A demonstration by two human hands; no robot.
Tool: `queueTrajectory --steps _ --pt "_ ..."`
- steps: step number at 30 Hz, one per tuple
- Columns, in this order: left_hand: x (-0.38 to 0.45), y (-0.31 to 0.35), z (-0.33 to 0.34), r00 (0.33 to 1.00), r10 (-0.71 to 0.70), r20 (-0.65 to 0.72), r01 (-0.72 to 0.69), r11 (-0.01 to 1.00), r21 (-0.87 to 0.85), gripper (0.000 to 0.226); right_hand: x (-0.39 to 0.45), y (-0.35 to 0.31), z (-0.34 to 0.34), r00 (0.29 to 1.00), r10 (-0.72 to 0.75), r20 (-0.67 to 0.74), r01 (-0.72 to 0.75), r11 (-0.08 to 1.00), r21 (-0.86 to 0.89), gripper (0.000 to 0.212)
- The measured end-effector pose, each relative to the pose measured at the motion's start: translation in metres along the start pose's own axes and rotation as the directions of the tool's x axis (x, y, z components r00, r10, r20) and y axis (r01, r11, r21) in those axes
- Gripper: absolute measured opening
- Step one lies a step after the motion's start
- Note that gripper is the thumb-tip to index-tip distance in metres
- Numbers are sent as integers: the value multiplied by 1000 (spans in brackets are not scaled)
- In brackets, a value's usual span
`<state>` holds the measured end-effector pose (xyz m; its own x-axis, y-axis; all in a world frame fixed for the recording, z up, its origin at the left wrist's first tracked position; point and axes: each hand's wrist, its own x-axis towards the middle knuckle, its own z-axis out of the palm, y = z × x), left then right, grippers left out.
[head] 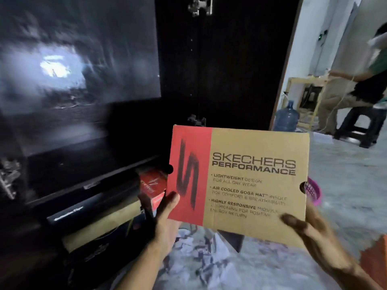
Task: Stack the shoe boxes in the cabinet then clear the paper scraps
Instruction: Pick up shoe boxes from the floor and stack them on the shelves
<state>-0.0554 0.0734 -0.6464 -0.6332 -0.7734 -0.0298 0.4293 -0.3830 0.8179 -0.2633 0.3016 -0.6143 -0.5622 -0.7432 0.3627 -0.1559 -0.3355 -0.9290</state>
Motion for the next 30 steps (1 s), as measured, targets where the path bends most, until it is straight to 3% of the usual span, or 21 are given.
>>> queueTrajectory --steps 4,8,11,12,15,19,23,25,27,29,30 --pt "10 50 -31 942 95 -323 -129 988 -84 63 51 -2 57 982 12 187 -9 1000 -18 80" --pt "15 93 -51 865 117 -488 -145 989 -19 44 105 13 115 975 110 195 -113 994 5 65" --pt "22 117 -72 799 144 -584 -120 990 80 67 147 27 158 969 211 131 -220 974 52 22" --pt "22 125 -77 768 164 -619 -136 986 93 72 159 30 175 960 249 130 -260 963 71 19" --pt "21 143 -90 699 209 -684 -178 977 116 65 189 32 214 921 340 192 -353 935 38 25" --pt "17 158 -97 641 264 -720 -227 962 151 46 222 41 257 873 455 177 -463 886 5 55" --pt "17 167 -103 554 315 -771 -238 947 216 54 244 51 289 851 499 166 -505 863 -5 71" --pt "14 162 -105 458 382 -802 -171 924 342 68 249 58 299 864 486 132 -478 874 -88 86" --pt "6 148 -99 314 629 -711 -175 774 608 75 249 65 307 907 404 116 -386 910 -153 96" --pt "1 137 -87 181 888 -422 -183 452 873 62 238 67 315 952 294 87 -275 944 -182 103" --pt "3 136 -80 171 951 -256 -134 280 951 56 230 66 318 972 225 62 -206 952 -224 102"
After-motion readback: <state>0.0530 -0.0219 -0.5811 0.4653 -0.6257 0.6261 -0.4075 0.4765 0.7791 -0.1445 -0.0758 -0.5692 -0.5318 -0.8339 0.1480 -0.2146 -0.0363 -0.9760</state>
